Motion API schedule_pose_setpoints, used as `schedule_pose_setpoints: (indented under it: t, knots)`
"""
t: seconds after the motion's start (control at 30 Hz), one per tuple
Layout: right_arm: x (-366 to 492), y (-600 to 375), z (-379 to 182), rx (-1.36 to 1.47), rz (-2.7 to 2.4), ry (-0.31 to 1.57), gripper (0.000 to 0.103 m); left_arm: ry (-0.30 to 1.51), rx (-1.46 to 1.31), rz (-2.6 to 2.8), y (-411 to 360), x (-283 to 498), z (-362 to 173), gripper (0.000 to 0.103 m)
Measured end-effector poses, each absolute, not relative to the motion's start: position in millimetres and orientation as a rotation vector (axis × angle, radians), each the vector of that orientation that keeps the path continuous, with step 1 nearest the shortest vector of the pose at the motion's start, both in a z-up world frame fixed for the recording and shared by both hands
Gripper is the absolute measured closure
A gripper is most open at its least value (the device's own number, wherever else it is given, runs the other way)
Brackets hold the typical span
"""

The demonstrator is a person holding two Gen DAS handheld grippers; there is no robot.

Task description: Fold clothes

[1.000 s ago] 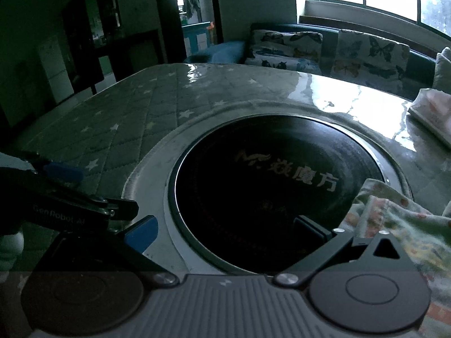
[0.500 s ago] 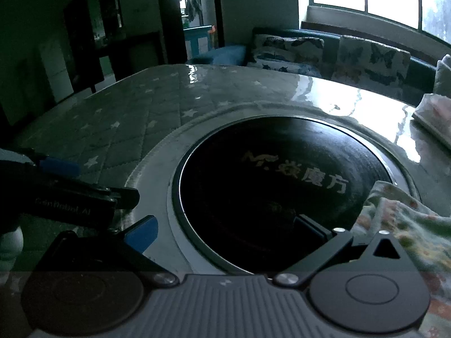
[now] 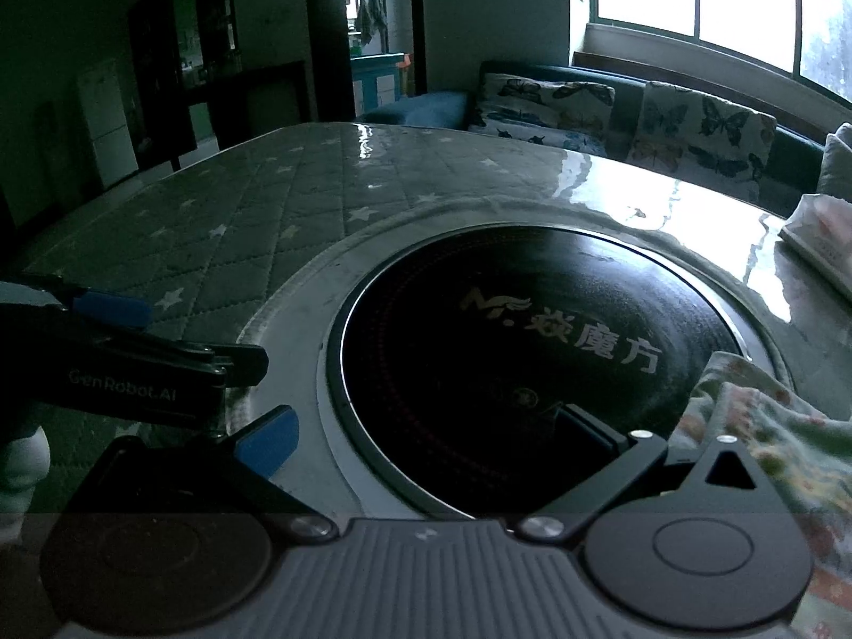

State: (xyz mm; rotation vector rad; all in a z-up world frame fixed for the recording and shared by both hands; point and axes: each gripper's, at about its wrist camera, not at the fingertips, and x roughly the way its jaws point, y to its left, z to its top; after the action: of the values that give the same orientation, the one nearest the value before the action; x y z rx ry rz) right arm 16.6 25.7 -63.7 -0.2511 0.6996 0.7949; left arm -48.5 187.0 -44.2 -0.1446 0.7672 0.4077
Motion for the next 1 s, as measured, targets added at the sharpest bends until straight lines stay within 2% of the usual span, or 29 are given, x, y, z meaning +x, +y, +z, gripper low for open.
schedule_pose_setpoints:
  t: [1.0]
  knots:
    - [-3,-61,-28,-0.185,0.659,0.647,0.0,0.733,-0.068,0.229,107,-39,-10,0.0]
